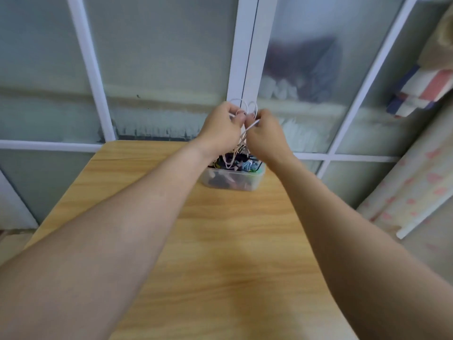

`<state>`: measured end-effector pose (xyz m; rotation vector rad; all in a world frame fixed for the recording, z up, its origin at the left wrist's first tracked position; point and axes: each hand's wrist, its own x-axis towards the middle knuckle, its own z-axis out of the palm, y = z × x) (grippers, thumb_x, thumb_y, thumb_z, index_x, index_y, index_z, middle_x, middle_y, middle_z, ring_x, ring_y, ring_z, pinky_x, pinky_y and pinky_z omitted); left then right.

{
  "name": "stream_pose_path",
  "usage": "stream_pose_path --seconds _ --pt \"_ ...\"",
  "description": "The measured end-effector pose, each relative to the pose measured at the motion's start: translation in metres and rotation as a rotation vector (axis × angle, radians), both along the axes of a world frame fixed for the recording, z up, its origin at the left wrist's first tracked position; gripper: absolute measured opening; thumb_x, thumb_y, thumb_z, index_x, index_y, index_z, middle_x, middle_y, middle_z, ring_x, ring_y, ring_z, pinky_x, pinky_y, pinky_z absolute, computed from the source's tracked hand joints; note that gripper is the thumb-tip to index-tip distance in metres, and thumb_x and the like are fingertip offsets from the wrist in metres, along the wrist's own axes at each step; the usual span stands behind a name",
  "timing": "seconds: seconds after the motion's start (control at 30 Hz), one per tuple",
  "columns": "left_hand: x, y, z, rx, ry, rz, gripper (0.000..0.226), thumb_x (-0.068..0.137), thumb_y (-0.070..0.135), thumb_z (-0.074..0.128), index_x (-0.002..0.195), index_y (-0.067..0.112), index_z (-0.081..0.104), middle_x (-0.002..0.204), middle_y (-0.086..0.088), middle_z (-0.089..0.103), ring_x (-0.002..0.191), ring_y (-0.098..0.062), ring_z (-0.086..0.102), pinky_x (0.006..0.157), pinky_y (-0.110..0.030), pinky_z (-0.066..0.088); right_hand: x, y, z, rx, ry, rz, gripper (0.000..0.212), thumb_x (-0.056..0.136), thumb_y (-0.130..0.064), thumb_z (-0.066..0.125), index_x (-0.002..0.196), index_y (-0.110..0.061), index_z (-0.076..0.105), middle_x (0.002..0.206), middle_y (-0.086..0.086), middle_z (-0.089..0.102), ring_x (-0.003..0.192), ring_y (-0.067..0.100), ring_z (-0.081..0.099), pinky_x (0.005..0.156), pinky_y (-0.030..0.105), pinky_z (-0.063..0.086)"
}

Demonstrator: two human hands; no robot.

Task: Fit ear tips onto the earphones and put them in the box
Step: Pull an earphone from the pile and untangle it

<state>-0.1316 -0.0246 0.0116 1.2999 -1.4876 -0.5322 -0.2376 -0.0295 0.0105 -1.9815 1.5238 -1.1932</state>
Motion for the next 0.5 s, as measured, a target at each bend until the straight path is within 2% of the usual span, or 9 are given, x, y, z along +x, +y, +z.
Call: stream_pose_path --seconds 0.13,0.23,0.33,0.4,0.5 --pt "-0.001 -0.045 -0.005 0.012 -0.008 0.099 0.013 0.099 0.013 0.045 0.102 0.015 0.058 0.104 -0.001 0.06 0.097 -0.017 0.055 0.076 -0.019 0.035 -0.005 -0.049 0.007 -0.013 0.313 0.011 0.017 0.1 -0.013 0.043 0.115 -0.005 0.049 0.099 0.007 0.055 0.087 0.026 0.049 0.066 0.028 0.029" --pt "-0.001 -0.059 -0.034 0.033 -0.055 0.216 0.012 0.097 0.013 0.047 0.104 0.012 0.056 0.114 -0.009 0.059 0.102 -0.021 0.055 0.077 -0.02 0.033 -0.006 -0.076 -0.013 -0.004 0.475 0.017 0.019 0.1 -0.013 0.046 0.115 -0.003 0.05 0.111 0.016 0.061 0.097 0.031 0.054 0.069 0.029 0.031" --pt "0.005 -0.058 -0.068 -0.003 -0.159 0.286 0.025 0.092 0.016 0.054 0.113 0.003 0.05 0.117 -0.016 0.052 0.101 -0.026 0.05 0.078 -0.02 0.03 -0.008 -0.088 -0.037 0.082 0.642 0.042 0.023 0.094 -0.005 0.049 0.117 -0.006 0.052 0.116 0.018 0.061 0.104 0.033 0.056 0.076 0.035 0.043" --pt "0.009 -0.057 -0.081 -0.063 -0.246 0.259 0.028 0.092 0.015 0.055 0.115 0.0 0.048 0.118 -0.018 0.048 0.102 -0.03 0.05 0.083 -0.025 0.033 -0.01 -0.09 -0.044 0.126 0.707 0.067 0.028 0.09 -0.003 0.047 0.116 -0.007 0.057 0.118 0.017 0.062 0.108 0.034 0.057 0.082 0.034 0.044" --pt "0.011 -0.059 -0.09 -0.128 -0.348 0.229 0.033 0.095 0.019 0.05 0.123 0.001 0.05 0.122 -0.019 0.049 0.114 -0.035 0.048 0.098 -0.035 0.032 -0.011 -0.091 -0.04 0.23 0.682 0.11 0.023 0.094 -0.009 0.043 0.103 -0.004 0.063 0.11 0.017 0.065 0.103 0.034 0.059 0.075 0.03 0.041"
